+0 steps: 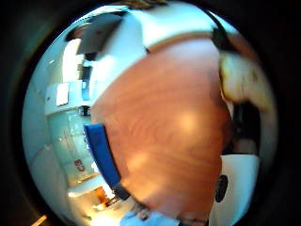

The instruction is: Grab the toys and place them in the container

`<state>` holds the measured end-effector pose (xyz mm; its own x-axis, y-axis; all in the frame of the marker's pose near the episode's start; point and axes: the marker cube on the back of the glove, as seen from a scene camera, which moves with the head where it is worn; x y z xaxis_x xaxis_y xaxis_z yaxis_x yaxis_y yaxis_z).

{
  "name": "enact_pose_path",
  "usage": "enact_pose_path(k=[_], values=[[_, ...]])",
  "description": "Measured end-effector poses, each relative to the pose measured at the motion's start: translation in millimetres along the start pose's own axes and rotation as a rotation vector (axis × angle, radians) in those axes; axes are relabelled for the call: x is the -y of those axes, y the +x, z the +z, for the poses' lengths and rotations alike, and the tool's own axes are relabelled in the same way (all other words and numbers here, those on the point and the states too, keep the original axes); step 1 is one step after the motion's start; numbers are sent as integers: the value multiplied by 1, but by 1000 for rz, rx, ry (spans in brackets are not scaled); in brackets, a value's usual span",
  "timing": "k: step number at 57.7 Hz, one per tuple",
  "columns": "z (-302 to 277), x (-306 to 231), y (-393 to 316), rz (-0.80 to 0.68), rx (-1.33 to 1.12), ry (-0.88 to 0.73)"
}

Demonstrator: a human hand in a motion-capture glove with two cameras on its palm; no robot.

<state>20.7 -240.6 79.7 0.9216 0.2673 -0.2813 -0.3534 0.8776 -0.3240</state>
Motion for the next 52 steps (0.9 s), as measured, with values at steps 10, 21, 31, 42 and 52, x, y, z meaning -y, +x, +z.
enact_pose_path(k=[10,21,31,42,52], values=[[-28,-7,-9,-30,47,97],[-74,-22,-55,-84,73,147],[-124,-39,-135,-193,84,202],[-153,-59,-247,-349,61,222],[-147,-73,-352,-485,41,194]])
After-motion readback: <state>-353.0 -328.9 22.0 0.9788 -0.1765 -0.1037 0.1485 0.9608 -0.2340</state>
